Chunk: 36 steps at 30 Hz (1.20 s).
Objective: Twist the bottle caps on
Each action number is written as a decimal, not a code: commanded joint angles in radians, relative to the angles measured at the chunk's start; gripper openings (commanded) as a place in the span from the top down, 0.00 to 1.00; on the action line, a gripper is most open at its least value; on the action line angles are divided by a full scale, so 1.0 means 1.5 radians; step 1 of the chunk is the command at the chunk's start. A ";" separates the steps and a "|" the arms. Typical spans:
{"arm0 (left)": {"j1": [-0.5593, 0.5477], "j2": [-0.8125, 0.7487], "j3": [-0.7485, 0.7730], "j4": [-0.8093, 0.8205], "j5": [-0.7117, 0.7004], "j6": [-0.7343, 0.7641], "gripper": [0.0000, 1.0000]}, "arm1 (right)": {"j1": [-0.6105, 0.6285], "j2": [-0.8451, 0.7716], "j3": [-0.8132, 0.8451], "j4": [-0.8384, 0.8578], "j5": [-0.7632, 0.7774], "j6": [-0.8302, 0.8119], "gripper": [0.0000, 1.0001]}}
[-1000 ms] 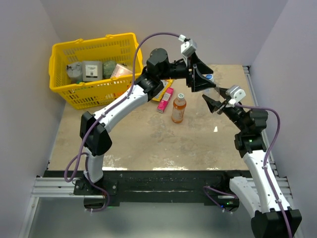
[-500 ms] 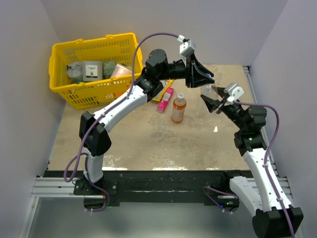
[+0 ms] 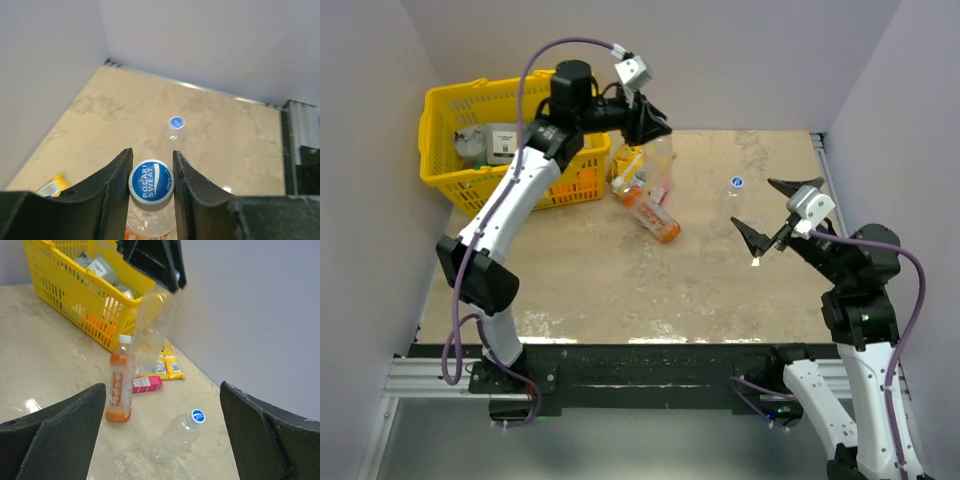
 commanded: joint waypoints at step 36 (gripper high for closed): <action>-0.087 -0.058 -0.411 0.362 -0.137 0.041 1.00 | -0.014 0.075 0.025 -0.073 0.154 0.033 0.01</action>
